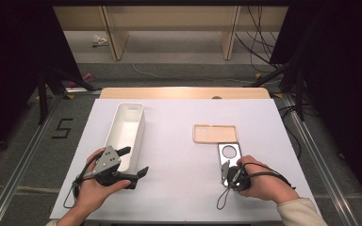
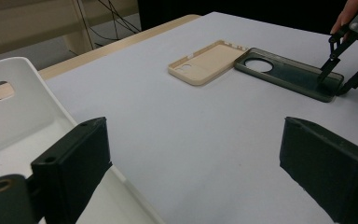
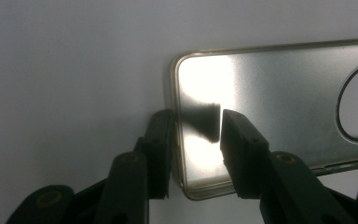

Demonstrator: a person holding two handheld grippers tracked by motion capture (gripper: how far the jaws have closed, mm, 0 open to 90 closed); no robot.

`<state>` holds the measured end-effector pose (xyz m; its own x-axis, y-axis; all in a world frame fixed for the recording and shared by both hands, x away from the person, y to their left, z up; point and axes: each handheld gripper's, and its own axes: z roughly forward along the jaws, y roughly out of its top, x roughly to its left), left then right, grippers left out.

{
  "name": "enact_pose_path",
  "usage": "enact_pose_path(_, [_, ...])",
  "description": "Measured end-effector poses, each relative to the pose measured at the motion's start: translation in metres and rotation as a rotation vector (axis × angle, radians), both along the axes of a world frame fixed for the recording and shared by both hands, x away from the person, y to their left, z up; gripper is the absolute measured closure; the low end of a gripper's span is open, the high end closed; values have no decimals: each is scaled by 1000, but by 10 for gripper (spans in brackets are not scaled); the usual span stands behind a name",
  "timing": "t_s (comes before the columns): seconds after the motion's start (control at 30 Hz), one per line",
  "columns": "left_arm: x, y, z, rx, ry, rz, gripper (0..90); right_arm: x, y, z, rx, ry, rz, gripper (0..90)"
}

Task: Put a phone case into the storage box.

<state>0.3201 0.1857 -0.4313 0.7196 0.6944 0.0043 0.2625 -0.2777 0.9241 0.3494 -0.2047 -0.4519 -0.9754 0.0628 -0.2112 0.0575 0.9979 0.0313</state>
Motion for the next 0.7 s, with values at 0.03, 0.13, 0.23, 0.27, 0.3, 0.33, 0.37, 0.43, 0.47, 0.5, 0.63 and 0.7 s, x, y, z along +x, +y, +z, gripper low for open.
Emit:
enact_pose_path(0.03, [0, 0, 0, 0, 0, 0, 81, 0, 0, 0, -5, 4, -1, 666])
enact_pose_path(0.13, [0, 0, 0, -1, 0, -1, 83, -1, 2, 0, -17, 11, 7, 715])
enact_pose_path(0.23, [0, 0, 0, 0, -1, -1, 84, -3, 3, 0, -23, 21, 16, 761])
enact_pose_path(0.27, [0, 0, 0, 1, -1, -1, 85, -3, 4, -1, -27, 17, 21, 773])
enact_pose_path(0.3, [0, 0, 0, 2, 0, -2, 86, -3, 4, -1, -28, 23, 23, 787])
enact_pose_path(0.33, [0, 0, 0, 1, 1, -3, 87, -4, 4, -1, -33, 26, 27, 800])
enact_pose_path(0.37, [0, -1, 0, 1, 0, -2, 87, -4, 4, -1, -37, 29, 25, 809])
enact_pose_path(0.43, [0, -1, 0, 1, 0, -4, 88, -5, 5, -1, -39, 30, 25, 818])
enact_pose_path(0.47, [0, -1, 0, 2, -1, -4, 89, -5, 5, -1, -42, 32, 23, 822])
enact_pose_path(0.5, [0, -1, 0, 1, 0, -4, 89, -5, 5, -1, -38, 35, 22, 828])
enact_pose_path(0.63, [0, -1, 0, 2, -1, -4, 90, -5, 5, -1, -40, 31, 25, 859])
enact_pose_path(0.7, [0, -1, 0, 2, -1, -4, 91, -6, 6, -1, -40, 29, 28, 863])
